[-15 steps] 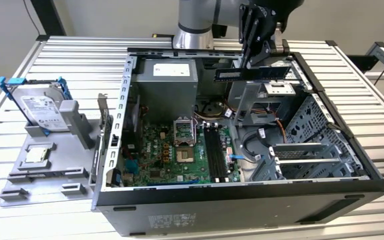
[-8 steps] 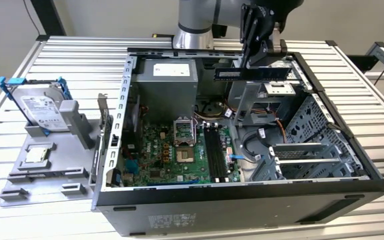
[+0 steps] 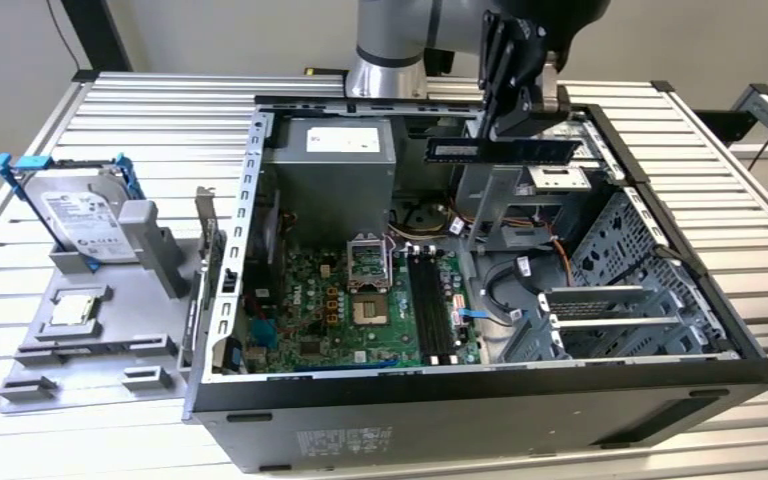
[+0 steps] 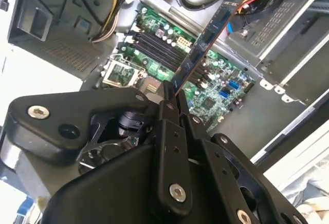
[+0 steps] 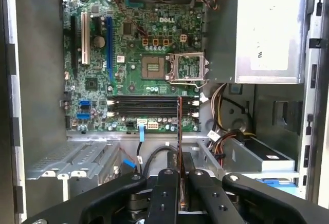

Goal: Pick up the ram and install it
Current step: 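Insert the ram into the slot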

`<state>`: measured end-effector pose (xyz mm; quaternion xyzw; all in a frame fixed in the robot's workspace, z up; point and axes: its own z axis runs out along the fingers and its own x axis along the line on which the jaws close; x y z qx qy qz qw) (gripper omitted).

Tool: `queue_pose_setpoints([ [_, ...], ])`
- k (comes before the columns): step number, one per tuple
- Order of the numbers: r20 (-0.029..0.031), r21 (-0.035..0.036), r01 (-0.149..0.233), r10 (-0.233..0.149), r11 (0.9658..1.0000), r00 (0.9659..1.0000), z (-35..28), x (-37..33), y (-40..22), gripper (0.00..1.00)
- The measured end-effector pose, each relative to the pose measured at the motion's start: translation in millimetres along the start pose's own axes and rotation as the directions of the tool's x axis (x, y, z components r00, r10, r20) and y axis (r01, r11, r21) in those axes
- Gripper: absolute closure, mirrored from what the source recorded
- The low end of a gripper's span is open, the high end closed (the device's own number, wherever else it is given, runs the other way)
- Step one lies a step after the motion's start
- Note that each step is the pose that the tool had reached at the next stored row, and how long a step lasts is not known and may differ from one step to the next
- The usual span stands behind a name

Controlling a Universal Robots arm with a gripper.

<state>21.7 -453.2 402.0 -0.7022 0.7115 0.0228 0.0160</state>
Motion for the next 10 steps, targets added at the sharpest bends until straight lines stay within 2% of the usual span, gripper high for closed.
queue_pose_setpoints([
  [2,0.0228,-0.0069,0.000,0.000,1.0000,0.9997,0.0,0.9,0.0,1.00],
  [10,0.0231,-0.0069,0.000,0.000,1.0000,0.9997,-0.1,1.5,0.0,1.00],
])
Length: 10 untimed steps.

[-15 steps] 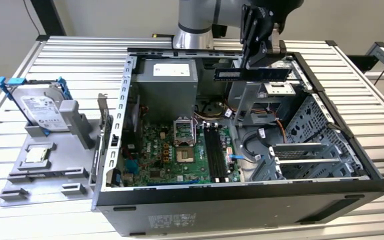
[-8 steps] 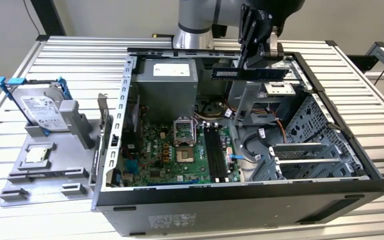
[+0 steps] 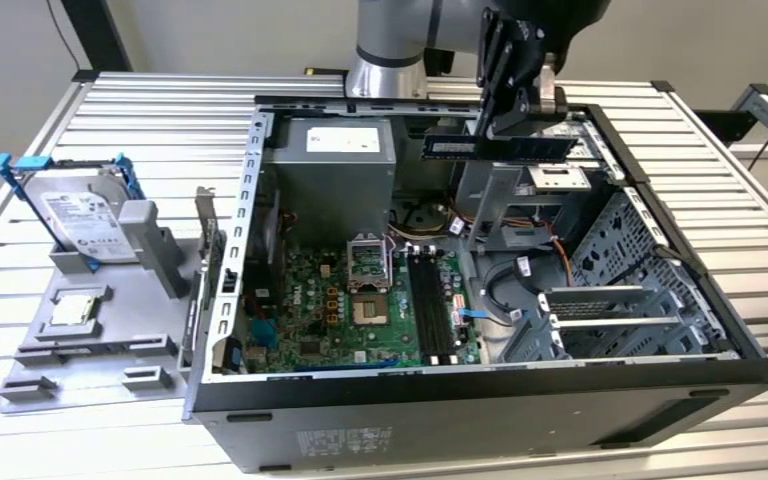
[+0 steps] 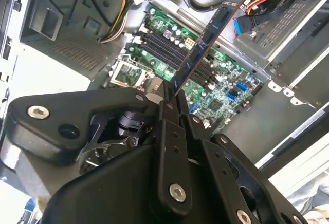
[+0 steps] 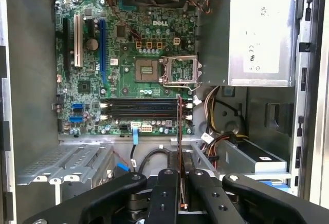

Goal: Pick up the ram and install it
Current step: 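Insert the ram into the slot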

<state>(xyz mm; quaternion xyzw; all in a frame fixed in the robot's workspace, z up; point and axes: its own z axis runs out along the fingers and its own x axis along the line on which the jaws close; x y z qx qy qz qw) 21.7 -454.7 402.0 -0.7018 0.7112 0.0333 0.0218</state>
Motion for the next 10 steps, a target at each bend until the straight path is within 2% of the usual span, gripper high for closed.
queue_pose_setpoints([
  [6,0.0000,0.0002,-0.002,0.002,1.0000,1.0000,0.0,0.3,0.0,1.00],
  [10,0.0011,0.0048,-0.064,0.064,0.9980,0.9980,0.0,0.3,-0.1,1.00],
])
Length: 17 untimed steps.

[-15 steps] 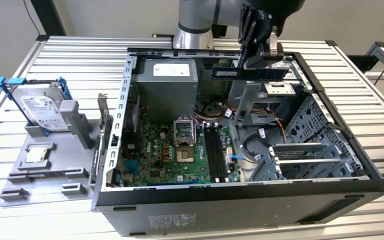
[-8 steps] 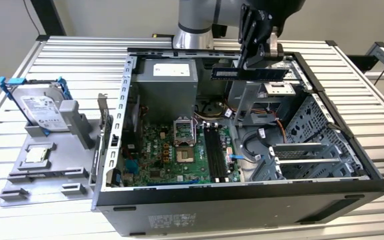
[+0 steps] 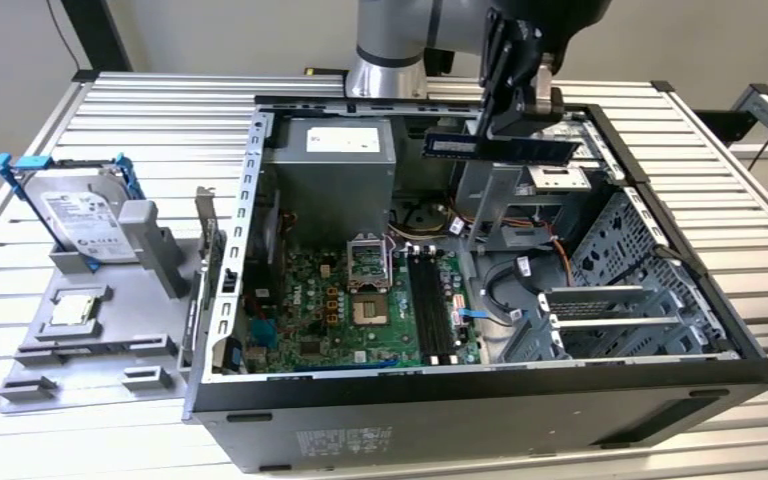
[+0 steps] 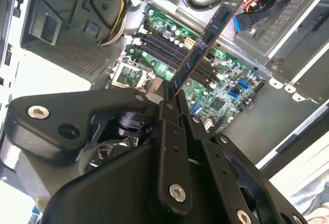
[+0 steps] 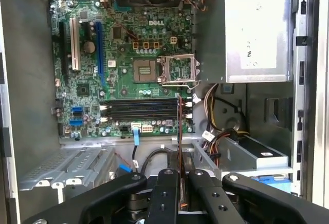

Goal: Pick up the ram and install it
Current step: 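Insert the ram into the slot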

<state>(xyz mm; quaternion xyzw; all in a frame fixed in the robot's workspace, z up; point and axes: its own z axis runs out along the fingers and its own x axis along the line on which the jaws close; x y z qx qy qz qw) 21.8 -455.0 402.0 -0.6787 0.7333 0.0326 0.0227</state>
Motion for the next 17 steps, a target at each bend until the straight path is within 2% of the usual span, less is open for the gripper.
queue_pose_setpoints([
  [4,0.0009,0.0033,-0.062,0.062,0.9980,0.9981,0.1,0.0,0.0,1.00],
  [7,0.0011,0.0060,-0.108,0.108,0.9941,0.9942,0.1,0.1,0.0,1.00],
  [11,0.0000,0.0096,-0.165,0.165,0.9862,0.9862,0.1,0.0,0.0,1.00],
  [17,-0.0031,0.0145,-0.240,0.240,0.9707,0.9707,0.0,0.1,0.0,1.00],
])
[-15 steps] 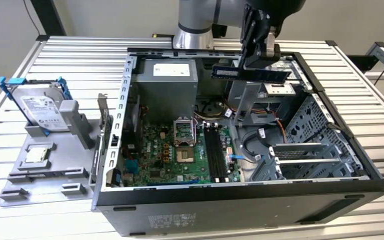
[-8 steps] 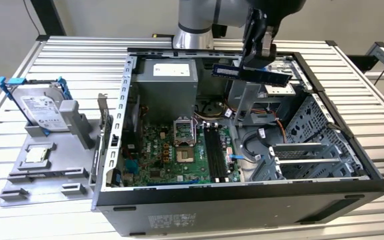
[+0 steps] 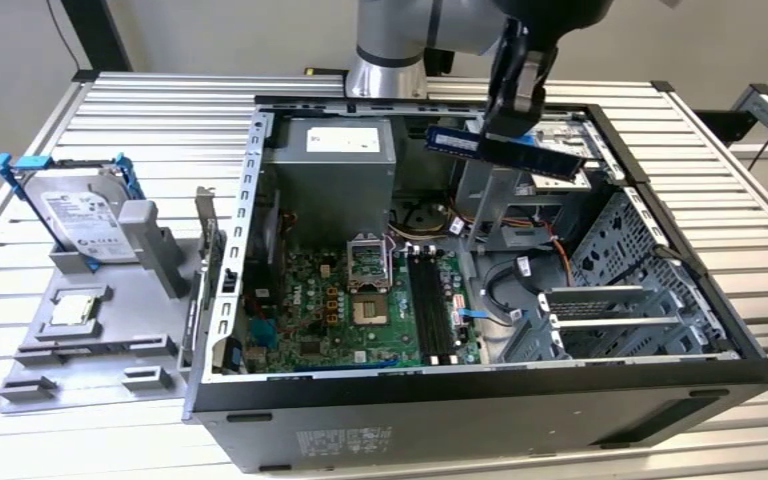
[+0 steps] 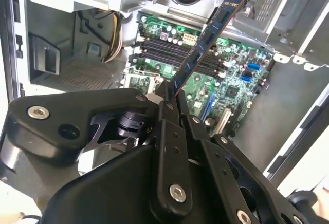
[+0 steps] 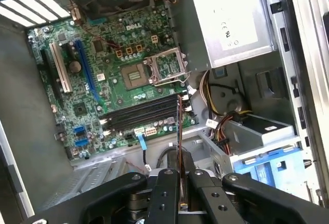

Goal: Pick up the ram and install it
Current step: 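Insert the ram into the slot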

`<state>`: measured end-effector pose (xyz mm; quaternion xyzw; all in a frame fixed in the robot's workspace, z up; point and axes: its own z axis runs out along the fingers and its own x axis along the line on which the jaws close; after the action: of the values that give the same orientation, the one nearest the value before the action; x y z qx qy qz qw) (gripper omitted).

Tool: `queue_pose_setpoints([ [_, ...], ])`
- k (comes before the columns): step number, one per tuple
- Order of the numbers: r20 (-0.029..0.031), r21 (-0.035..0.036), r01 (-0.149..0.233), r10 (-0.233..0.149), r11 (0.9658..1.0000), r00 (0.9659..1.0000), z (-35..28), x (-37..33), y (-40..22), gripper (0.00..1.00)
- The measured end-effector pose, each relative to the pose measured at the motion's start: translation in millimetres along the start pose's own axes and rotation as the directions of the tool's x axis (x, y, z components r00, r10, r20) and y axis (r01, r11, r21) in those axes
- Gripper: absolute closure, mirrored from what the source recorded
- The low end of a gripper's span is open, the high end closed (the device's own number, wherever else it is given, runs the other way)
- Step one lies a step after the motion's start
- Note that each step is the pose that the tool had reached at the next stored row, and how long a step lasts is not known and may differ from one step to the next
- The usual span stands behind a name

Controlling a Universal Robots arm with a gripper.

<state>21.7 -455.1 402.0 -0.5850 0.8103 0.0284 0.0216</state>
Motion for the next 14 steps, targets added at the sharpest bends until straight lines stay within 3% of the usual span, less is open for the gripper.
queue_pose_setpoints([
  [4,-0.0038,0.0035,-0.050,0.050,0.9988,0.9988,0.0,0.0,0.0,1.00],
  [8,-0.0081,0.0074,-0.100,0.100,0.9949,0.9949,0.0,0.0,0.0,1.00],
  [14,-0.0083,0.0087,-0.118,0.118,0.9930,0.9930,0.0,0.0,0.0,1.00],
])
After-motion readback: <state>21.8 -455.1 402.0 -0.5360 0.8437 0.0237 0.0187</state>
